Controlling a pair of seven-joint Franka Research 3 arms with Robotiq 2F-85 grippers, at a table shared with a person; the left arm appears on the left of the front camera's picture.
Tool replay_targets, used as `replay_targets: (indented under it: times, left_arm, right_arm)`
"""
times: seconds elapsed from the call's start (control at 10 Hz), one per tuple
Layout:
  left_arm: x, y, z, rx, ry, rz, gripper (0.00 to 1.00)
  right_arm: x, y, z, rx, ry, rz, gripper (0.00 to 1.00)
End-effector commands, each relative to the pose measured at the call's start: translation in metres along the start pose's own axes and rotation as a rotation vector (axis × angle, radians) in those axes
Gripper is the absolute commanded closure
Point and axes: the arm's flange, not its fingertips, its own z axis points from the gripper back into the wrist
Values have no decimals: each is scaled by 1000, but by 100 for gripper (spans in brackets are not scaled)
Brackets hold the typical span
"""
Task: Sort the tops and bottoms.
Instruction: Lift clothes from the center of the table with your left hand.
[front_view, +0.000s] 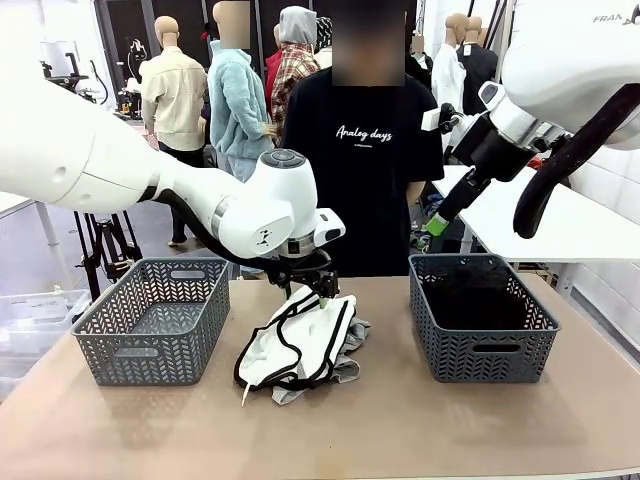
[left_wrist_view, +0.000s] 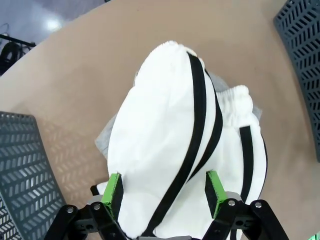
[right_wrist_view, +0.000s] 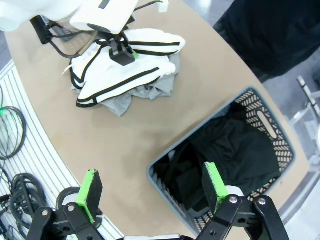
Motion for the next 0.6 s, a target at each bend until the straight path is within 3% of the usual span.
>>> replay_targets:
  times: [0.0,0.2,0.5]
  left_arm:
    - [7,1,-12,-6,-11,9,15]
    - [8,0,-15,-3,-6,13,19]
    - [7,0,-13,-1,19,34,75]
  right_arm:
    - [1,-1,0,-6,3,9,0]
    - [1,-1,0,-6,3,9,0]
    - [1,-1,0,-6,3,9,0]
